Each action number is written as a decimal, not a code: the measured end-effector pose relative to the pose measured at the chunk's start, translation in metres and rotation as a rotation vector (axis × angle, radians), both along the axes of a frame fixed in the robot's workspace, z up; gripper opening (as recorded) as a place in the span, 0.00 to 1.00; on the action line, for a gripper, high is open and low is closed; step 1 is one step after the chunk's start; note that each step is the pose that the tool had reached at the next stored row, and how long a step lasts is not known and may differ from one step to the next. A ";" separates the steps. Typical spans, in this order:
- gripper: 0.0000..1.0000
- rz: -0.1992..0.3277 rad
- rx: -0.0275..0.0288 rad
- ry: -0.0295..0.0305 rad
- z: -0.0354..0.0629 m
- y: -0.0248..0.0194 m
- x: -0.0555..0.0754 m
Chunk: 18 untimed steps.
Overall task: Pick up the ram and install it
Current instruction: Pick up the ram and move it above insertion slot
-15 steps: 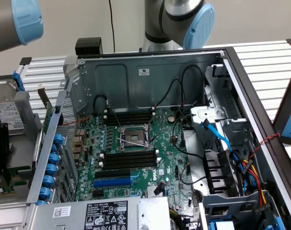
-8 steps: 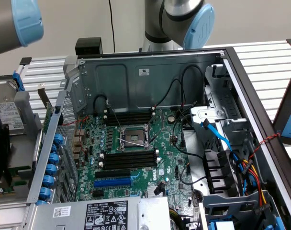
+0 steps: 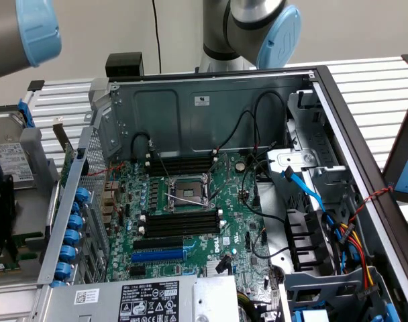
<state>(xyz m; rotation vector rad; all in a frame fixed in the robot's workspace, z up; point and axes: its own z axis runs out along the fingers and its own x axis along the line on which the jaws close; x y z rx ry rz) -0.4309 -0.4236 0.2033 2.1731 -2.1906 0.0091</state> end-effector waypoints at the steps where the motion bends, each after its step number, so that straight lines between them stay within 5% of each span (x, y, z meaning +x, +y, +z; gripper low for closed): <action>1: 0.18 0.000 0.0000 0.0000 0.0000 0.0000 0.000; 18: 0.12 0.000 0.0000 0.0000 -0.0006 0.0000 0.000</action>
